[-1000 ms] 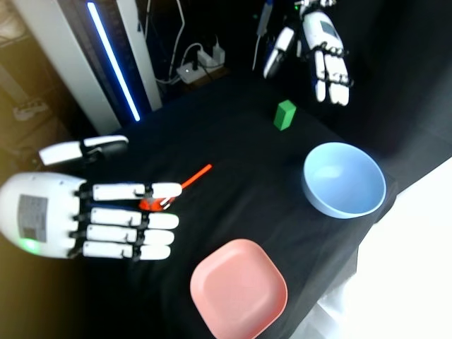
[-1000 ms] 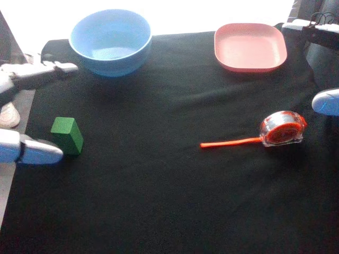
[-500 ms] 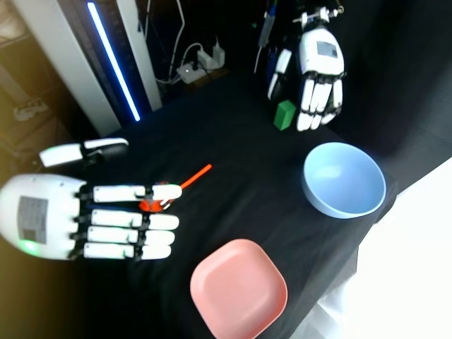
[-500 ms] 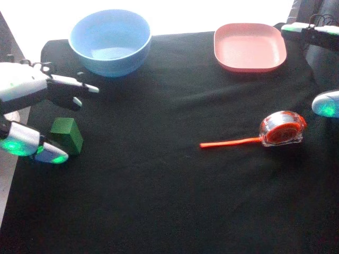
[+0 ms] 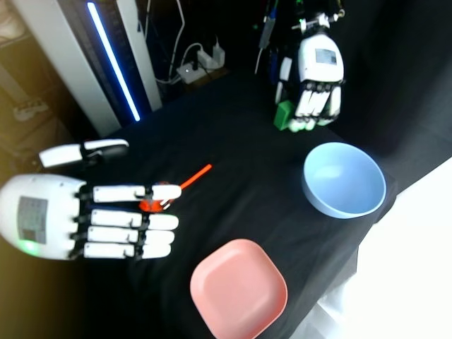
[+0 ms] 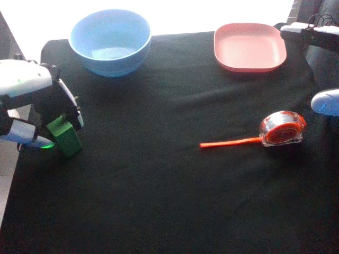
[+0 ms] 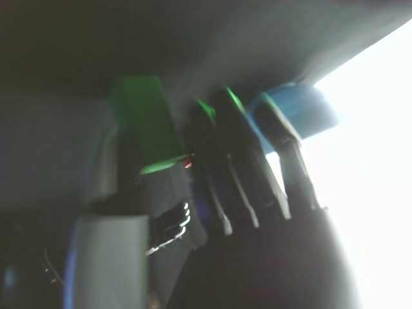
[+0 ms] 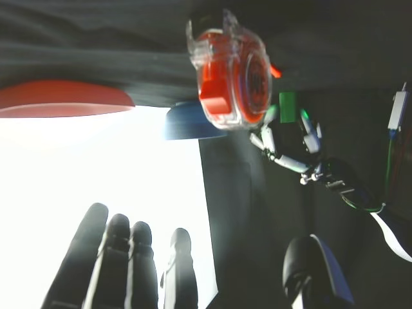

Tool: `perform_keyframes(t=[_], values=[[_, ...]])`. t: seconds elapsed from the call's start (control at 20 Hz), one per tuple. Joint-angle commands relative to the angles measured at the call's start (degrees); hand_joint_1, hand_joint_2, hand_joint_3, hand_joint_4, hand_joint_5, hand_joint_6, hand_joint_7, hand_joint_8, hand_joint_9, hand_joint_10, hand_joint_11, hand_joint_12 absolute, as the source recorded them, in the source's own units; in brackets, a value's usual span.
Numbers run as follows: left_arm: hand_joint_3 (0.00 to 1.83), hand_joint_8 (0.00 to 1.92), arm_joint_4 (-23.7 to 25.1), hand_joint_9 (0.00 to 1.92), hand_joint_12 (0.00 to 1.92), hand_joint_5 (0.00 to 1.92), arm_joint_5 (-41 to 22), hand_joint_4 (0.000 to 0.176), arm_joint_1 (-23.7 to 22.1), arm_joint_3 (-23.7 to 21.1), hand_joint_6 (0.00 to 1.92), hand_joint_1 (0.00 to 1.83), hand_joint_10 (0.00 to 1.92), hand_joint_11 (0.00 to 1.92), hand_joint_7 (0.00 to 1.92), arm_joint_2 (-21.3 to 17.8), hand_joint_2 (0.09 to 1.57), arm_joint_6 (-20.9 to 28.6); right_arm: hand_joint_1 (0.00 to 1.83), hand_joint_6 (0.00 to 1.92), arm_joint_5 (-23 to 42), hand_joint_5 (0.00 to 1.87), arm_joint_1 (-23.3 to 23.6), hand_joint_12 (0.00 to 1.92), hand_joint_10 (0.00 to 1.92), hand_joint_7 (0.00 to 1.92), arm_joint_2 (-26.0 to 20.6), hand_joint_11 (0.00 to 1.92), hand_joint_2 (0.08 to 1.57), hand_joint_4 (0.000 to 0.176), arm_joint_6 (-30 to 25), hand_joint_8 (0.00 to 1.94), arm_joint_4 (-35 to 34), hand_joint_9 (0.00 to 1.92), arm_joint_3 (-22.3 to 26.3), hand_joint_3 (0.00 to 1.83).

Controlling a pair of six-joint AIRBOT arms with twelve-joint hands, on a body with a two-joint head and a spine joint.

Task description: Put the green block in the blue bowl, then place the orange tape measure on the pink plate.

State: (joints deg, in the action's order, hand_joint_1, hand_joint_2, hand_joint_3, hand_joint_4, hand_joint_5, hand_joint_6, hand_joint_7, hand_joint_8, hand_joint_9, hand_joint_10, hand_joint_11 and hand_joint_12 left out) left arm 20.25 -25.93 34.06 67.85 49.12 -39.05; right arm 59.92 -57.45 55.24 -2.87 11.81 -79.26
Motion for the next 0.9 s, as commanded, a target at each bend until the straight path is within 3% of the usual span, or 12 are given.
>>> perform_keyframes(t=[0.0, 0.05, 0.2, 0.3, 0.4, 0.45, 0.5, 0.6, 0.7, 0.75, 0.8, 0.85], values=[[0.00, 0.99, -0.66, 1.05, 1.38, 1.27, -4.30, 0.000, -0.52, 0.43, 0.24, 1.29, 0.86, 0.77, 1.11, -0.22, 1.05, 0.05, 0.54, 0.00, 6.27, 0.17, 0.49, 0.12, 0.00, 0.09, 0.06, 0.09, 0.97, 0.125, -0.43, 0.00, -3.04, 0.08, -0.23, 0.00], [0.00, 1.10, -0.66, 1.02, 1.40, 1.24, -4.34, 0.000, -0.59, 0.43, 0.27, 1.29, 0.94, 0.79, 1.06, -0.20, 1.07, 0.05, 0.55, 0.01, 6.27, 0.18, 0.49, 0.12, 0.00, 0.11, 0.06, 0.08, 0.97, 0.102, -0.43, 0.01, -3.09, 0.08, -0.23, 0.00], [0.00, 1.03, -1.07, 1.05, 1.32, 1.13, -5.40, 0.000, -2.01, 0.75, 0.51, 1.28, 0.86, 0.79, 1.09, -0.22, 1.07, 0.07, 0.52, 0.01, 6.27, 0.19, 0.49, 0.11, 0.00, 0.12, 0.07, 0.06, 0.97, 0.115, -0.49, 0.01, -3.10, 0.08, -0.15, 0.00], [0.00, 1.02, -2.34, 1.08, 1.36, 1.23, -8.12, 0.000, -3.14, 1.03, 0.32, 1.29, 0.78, 0.77, 1.10, -0.60, 1.05, 0.07, 0.47, 0.01, 6.27, 0.20, 0.49, 0.13, 0.01, 0.13, 0.08, 0.10, 0.97, 0.114, -0.52, 0.01, -3.10, 0.10, -0.15, 0.00], [0.00, 1.03, -3.21, 1.09, 1.38, 1.27, -10.43, 0.000, -5.06, 1.43, 0.28, 1.28, 0.73, 0.79, 1.08, -0.63, 1.05, 0.07, 0.51, 0.01, 6.27, 0.21, 0.49, 0.14, 0.01, 0.12, 0.08, 0.12, 0.97, 0.115, -0.52, 0.00, -3.12, 0.10, -0.16, 0.00], [0.00, 1.16, -4.80, 0.96, 1.81, 1.29, -11.56, 0.000, -6.10, 1.93, 0.37, 1.22, 1.43, 0.80, 1.02, -0.30, 1.01, -0.69, 0.52, 0.01, 6.27, 0.22, 0.49, 0.13, 0.01, 0.12, 0.13, 0.11, 0.97, 0.114, -0.52, 0.00, -3.13, 0.10, -0.21, 0.00], [0.00, 1.22, -8.26, 0.88, 1.86, 1.29, -12.66, 0.000, -7.04, 2.58, 0.23, 1.27, 1.49, 0.75, 0.98, 0.36, 1.06, -3.41, 0.52, 0.01, 6.27, 0.22, 0.49, 0.13, 0.01, 0.13, 0.26, 0.11, 0.97, 0.108, -0.52, 0.01, -3.13, 0.11, -0.31, 0.00], [0.00, 0.91, -12.42, 0.98, 1.71, 1.26, -14.60, 0.000, -8.81, 4.29, 0.33, 1.28, 1.24, 0.78, 1.14, 2.03, 1.04, -5.53, 0.53, 0.01, 6.27, 0.22, 0.49, 0.13, 0.01, 0.13, 0.41, 0.11, 0.98, 0.102, -0.52, 0.01, -3.14, 0.11, -0.48, 0.00], [0.00, 0.90, -16.43, 1.02, 1.69, 1.22, -15.07, 0.000, -11.62, 6.86, 0.38, 1.29, 1.24, 0.84, 1.15, 4.40, 1.04, -8.26, 0.53, 0.01, 6.27, 0.22, 0.49, 0.14, 0.01, 0.13, 0.47, 0.13, 0.98, 0.106, -0.53, 0.00, -3.14, 0.12, -0.69, 0.00], [0.00, 0.87, -17.88, 1.02, 1.47, 1.17, -14.04, 0.000, -13.12, 8.25, 0.54, 1.27, 0.97, 0.83, 1.13, 5.70, 1.05, -9.65, 0.53, 0.01, 6.27, 0.22, 0.49, 0.14, 0.01, 0.13, 0.61, 0.13, 0.98, 0.113, -0.57, 0.00, -3.13, 0.12, -0.89, 0.00], [0.00, 0.79, -18.72, 1.03, 1.33, 1.09, -13.10, 0.000, -14.09, 9.41, 0.67, 1.37, 1.07, 0.84, 1.09, 6.76, 1.06, -10.43, 0.55, 0.01, 6.27, 0.23, 0.49, 0.14, 0.01, 0.13, 0.77, 0.13, 0.99, 0.105, -0.65, 0.00, -3.12, 0.12, -1.10, 0.00], [0.00, 0.69, -19.69, 1.05, 1.20, 1.09, -11.49, 0.000, -15.39, 11.25, 0.71, 1.39, 1.06, 0.88, 1.11, 8.37, 1.05, -11.04, 0.55, 0.00, 6.27, 0.22, 0.49, 0.14, 0.01, 0.13, 0.97, 0.13, 0.98, 0.116, -0.76, 0.00, -3.05, 0.12, -1.40, 0.00]])
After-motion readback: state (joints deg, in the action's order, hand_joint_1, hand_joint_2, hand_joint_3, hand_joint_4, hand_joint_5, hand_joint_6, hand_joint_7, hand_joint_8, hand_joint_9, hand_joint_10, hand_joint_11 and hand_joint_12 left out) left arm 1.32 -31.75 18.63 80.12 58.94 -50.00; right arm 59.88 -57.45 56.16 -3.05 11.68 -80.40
